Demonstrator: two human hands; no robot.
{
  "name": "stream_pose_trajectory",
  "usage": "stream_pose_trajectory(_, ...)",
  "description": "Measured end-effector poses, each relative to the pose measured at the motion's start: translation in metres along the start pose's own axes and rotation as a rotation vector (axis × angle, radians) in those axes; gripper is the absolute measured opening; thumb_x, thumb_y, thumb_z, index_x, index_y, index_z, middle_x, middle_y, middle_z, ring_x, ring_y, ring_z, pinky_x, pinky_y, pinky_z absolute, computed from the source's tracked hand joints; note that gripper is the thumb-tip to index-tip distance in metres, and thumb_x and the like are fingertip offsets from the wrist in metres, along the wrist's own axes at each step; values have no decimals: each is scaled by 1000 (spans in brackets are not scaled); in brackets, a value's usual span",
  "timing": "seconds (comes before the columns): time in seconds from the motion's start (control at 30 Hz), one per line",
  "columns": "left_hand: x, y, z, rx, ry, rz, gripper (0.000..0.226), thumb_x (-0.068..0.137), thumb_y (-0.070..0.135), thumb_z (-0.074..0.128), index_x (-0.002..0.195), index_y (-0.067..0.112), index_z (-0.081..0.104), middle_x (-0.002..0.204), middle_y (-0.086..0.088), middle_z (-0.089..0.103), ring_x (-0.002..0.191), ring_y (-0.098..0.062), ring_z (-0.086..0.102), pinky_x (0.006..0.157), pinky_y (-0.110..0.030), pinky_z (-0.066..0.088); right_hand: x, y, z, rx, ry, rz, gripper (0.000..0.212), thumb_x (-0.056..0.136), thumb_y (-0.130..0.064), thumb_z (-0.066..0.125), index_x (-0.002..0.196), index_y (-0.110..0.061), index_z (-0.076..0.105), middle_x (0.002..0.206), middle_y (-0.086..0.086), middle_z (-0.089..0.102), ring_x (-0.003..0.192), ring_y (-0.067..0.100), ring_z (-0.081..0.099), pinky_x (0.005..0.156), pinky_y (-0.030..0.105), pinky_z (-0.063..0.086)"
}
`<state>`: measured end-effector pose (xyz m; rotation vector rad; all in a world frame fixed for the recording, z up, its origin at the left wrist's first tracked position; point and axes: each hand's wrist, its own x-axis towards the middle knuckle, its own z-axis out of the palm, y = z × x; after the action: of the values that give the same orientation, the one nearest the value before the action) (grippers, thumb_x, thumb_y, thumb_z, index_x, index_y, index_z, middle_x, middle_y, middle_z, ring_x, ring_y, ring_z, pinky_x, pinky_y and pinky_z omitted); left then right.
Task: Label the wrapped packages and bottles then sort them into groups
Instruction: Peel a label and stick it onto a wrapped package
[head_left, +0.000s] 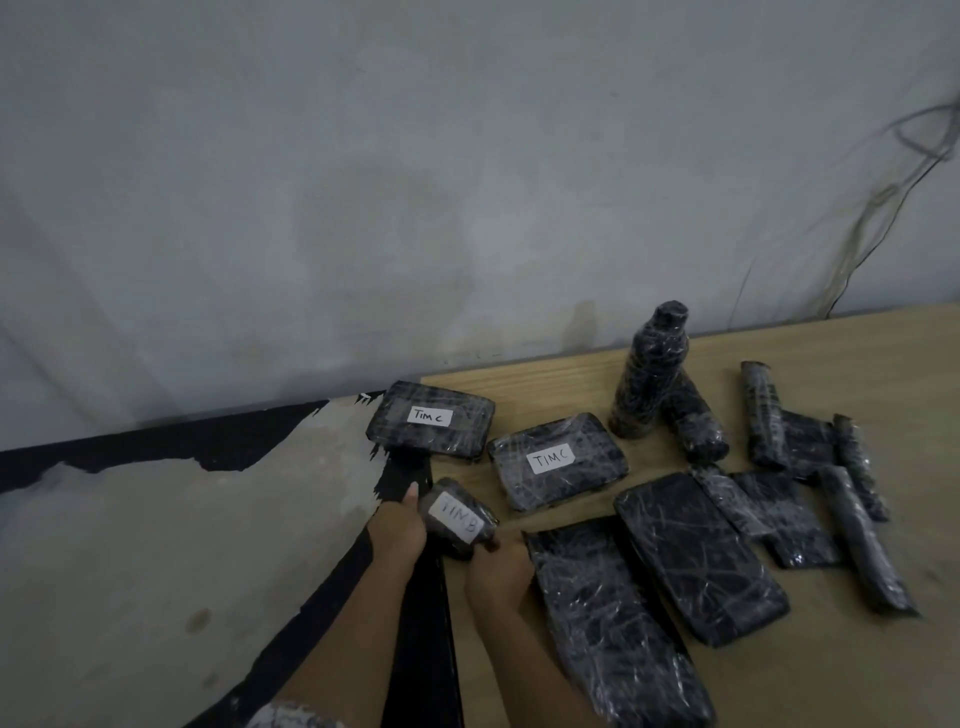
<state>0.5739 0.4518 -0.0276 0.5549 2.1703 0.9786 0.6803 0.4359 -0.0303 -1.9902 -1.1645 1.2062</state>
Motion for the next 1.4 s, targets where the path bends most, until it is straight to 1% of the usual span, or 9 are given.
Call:
stream_pose_trajectory(0.3, -6, 5, 13, 151, -27, 72, 33, 100, 13, 36, 116, -1, 61, 117, -19, 59, 105, -33, 55, 80, -36, 44, -7, 13, -5, -115, 19, -70, 29, 93, -18, 55, 115, 1, 59, 116, 16, 64, 108, 27, 60, 88, 32, 49)
stream_pose_trajectory(0.47, -12, 8, 8, 303, -88, 157, 38, 101, 12, 30, 131, 7, 54, 131, -16, 54, 118, -30, 51, 98, -35, 43, -16, 22, -19, -350, 44, -209, 28, 98, -20, 45, 120, -3, 48, 119, 12, 62, 108, 22, 62, 84, 26, 47)
stream_pose_trajectory(0.53, -16, 6, 5, 371, -115, 166, 37, 101, 10, 28, 121, 0, 58, 126, -18, 56, 115, -31, 53, 96, -36, 43, -21, 21, -21, -451, 159, -363, 22, 80, -15, 71, 94, -1, 61, 87, 13, 71, 75, 16, 71, 62, 18, 51)
stream_pose_trajectory(0.6, -22, 3, 3, 376, -112, 162, 34, 100, 10, 31, 113, -4, 58, 121, -20, 57, 111, -31, 53, 92, -35, 43, -23, 25, -19, -585, 187, -504, 40, 32, -10, 94, 52, -7, 59, 41, 6, 57, 32, 9, 55, 32, 15, 38)
stream_pose_trajectory(0.67, -30, 0, -1, 352, -97, 182, 34, 100, 14, 33, 119, -3, 54, 124, -20, 53, 113, -31, 50, 93, -36, 41, -20, 29, -17, -616, 159, -551, 42, 23, -7, 92, 42, -9, 55, 32, 4, 49, 24, 10, 47, 27, 13, 30)
stream_pose_trajectory(0.93, -78, -27, -36, 450, 3, 394, 43, 99, 25, 42, 139, 11, 39, 142, -14, 36, 129, -31, 35, 107, -39, 33, -47, 45, -35, -757, 98, -726, 25, 68, -24, 78, 77, -10, 60, 74, 11, 64, 60, 22, 61, 53, 32, 50)
stream_pose_trajectory(1.13, -105, -50, -74, 539, 73, 558, 46, 100, 29, 40, 140, 8, 36, 143, -10, 37, 131, -25, 31, 108, -32, 28, -85, 31, -38, -945, 57, -920, 21, 80, -31, 62, 88, -12, 66, 82, 9, 62, 75, 25, 60, 75, 39, 50)
stream_pose_trajectory(1.27, -108, -66, -114, 549, 121, 610, 44, 99, 27, 41, 137, 5, 40, 139, -11, 40, 129, -24, 32, 105, -29, 28, -113, 11, -6, -789, -15, -896, 35, 52, -27, 89, 70, -12, 63, 69, 7, 61, 60, 22, 61, 49, 32, 49)
stream_pose_trajectory(1.4, -100, -94, -179, 584, 207, 584, 45, 100, 28, 39, 139, 5, 37, 141, -11, 38, 130, -25, 30, 106, -30, 26, -160, -10, 33, -758, -97, -901, 23, 94, -19, 48, 112, -6, 54, 116, 14, 54, 109, 30, 50, 87, 39, 44)
